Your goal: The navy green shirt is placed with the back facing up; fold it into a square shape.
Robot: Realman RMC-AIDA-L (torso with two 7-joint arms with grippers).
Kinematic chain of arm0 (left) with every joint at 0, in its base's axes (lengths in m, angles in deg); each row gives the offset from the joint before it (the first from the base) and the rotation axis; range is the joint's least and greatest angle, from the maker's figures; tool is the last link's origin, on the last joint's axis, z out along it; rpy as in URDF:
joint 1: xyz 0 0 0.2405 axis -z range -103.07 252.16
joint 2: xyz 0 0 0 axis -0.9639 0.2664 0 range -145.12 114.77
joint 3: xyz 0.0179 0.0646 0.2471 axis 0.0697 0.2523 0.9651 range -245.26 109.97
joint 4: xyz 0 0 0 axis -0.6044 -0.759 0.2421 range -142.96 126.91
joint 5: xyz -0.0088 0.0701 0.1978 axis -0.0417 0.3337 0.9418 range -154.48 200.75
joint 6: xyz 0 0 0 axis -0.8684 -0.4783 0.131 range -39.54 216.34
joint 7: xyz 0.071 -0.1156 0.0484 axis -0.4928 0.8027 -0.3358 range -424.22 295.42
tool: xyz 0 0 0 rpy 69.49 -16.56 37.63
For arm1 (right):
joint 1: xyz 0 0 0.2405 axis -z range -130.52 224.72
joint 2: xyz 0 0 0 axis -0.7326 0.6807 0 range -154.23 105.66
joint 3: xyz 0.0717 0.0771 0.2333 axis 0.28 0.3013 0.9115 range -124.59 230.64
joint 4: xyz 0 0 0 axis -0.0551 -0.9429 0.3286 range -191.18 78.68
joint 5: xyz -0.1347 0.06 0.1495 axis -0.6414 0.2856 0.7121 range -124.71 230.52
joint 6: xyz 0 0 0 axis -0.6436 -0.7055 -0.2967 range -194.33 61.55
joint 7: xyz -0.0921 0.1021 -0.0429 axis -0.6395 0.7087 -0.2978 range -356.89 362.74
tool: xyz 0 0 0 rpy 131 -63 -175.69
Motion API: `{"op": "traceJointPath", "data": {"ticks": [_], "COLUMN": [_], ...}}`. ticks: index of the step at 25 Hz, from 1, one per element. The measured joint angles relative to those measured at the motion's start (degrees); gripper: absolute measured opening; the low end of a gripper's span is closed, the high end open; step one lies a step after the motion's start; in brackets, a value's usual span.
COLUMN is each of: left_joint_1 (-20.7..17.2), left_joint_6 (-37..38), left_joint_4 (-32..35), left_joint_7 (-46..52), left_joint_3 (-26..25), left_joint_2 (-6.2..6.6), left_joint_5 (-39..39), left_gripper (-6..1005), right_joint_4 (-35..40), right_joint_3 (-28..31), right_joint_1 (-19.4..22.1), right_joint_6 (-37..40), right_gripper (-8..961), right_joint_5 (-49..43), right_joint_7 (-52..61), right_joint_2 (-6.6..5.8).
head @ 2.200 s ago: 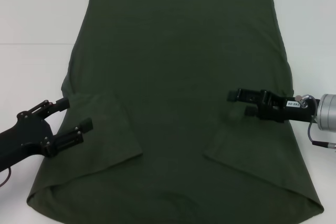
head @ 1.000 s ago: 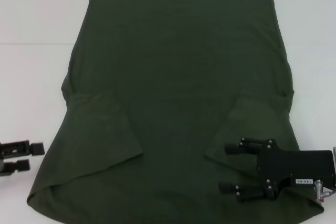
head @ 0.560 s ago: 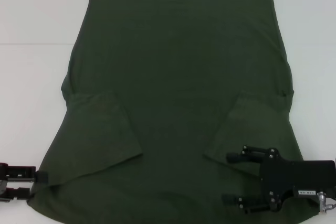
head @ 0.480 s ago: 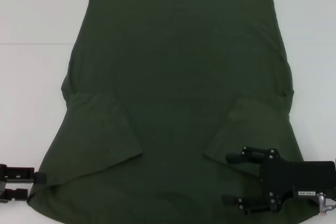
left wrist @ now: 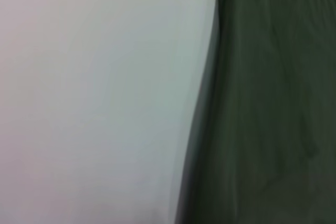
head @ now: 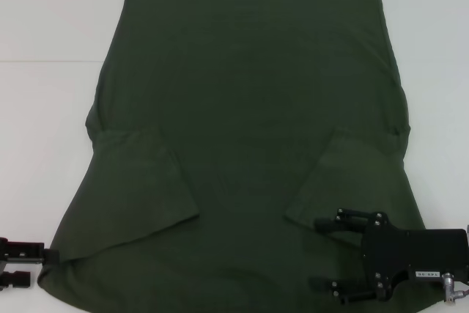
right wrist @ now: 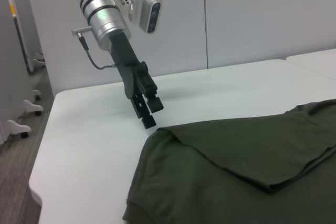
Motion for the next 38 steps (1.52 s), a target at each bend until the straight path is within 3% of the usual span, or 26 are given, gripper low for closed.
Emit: {"op": "traceJointPath", "data": {"ticks": [28,38], "left_joint_1": [0.1,1.0], "left_joint_6": [-3.5,-3.6], "left_joint_4": [-1.0,-1.0], "left_joint_7": [0.1,0.1], "left_joint_3": [0.3,0.4], "left_joint_2": [-0.78,-1.81], "left_joint_5": [0.2,0.2], "left_gripper": [848,840], "right_joint_4": [0.0,0.0], "right_joint_3": [0.0,0.0], "right_joint_1": [0.2,0.1], "right_joint_6": [-0.3,-0.4], "right_gripper": [918,917], "right_joint_5": [-0.1,-0.1], "right_joint_7": [-0.1,-0.1], "right_joint_2": [0.0,0.0]}}
